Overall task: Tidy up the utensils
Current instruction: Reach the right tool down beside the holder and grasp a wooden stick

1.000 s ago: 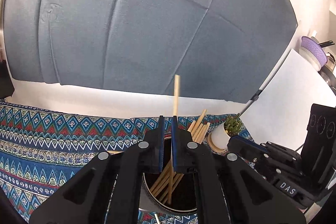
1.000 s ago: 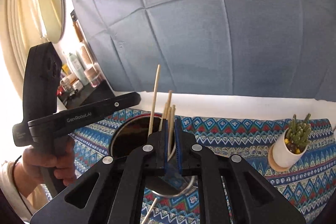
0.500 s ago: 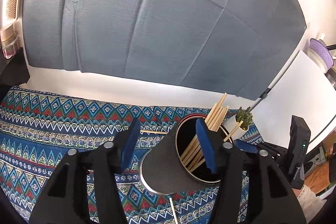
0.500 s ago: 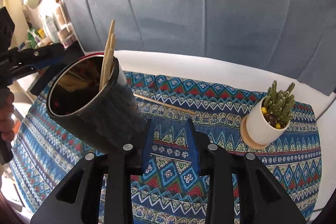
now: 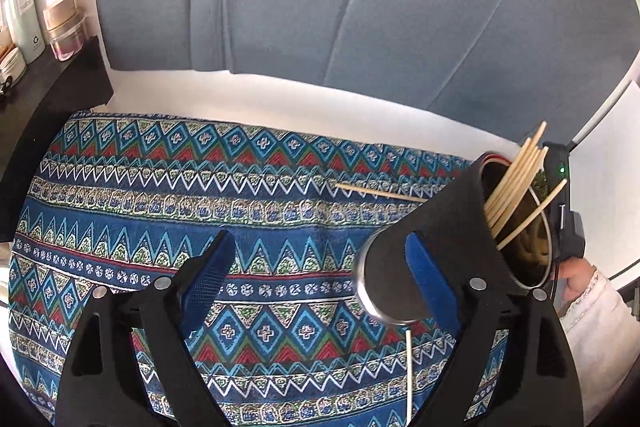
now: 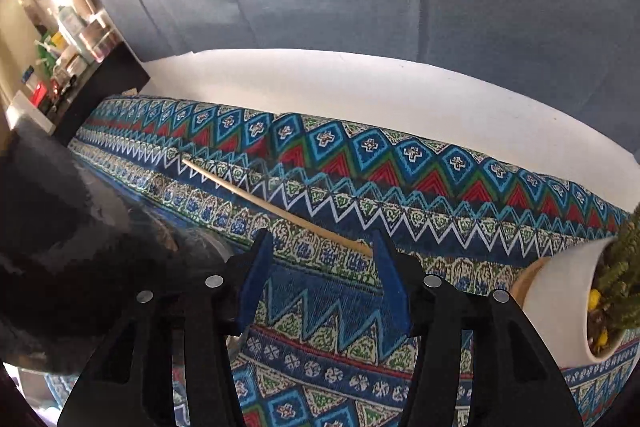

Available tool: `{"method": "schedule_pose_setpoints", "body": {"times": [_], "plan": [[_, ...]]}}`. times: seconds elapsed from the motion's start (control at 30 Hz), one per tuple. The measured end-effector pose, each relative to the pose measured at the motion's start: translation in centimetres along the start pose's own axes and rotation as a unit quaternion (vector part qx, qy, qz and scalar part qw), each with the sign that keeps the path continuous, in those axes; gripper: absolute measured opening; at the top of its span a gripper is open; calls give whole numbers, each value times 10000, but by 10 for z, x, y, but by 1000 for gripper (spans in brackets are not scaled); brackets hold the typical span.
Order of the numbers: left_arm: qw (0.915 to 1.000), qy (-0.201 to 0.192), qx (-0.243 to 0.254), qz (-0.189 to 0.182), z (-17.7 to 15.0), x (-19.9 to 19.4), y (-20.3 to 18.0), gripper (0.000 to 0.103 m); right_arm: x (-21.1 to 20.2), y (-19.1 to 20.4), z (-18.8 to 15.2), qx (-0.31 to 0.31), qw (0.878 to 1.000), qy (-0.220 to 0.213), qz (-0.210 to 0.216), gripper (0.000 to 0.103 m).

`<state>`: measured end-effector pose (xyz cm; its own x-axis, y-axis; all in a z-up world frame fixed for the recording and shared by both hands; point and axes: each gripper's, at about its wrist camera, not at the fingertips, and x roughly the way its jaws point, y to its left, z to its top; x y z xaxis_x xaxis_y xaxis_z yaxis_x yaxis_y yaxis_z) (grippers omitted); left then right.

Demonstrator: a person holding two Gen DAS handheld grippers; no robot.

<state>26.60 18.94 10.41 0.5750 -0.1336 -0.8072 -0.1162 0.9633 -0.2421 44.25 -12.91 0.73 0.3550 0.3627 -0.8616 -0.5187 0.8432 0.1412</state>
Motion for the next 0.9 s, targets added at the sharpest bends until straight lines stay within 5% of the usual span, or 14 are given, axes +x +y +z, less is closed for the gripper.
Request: {"method": "schedule_pose_setpoints", "body": {"times": [0.4,0.57,0.73,0.9], "plan": [[9984,526,143,162,-13,34,11,91,46,10,14,-455,9971,460,-408,55],[9972,600,302,340,-16,38,9,91,47,24,10,-592,9957,312,-641,57],[9966,673,352,328,-16,40,6,91,42,43,2,-818,9947,319,-531,15],[9956,720,464,368,-18,36,3,91,38,54,-11,-829,9932,374,-729,8]]}}
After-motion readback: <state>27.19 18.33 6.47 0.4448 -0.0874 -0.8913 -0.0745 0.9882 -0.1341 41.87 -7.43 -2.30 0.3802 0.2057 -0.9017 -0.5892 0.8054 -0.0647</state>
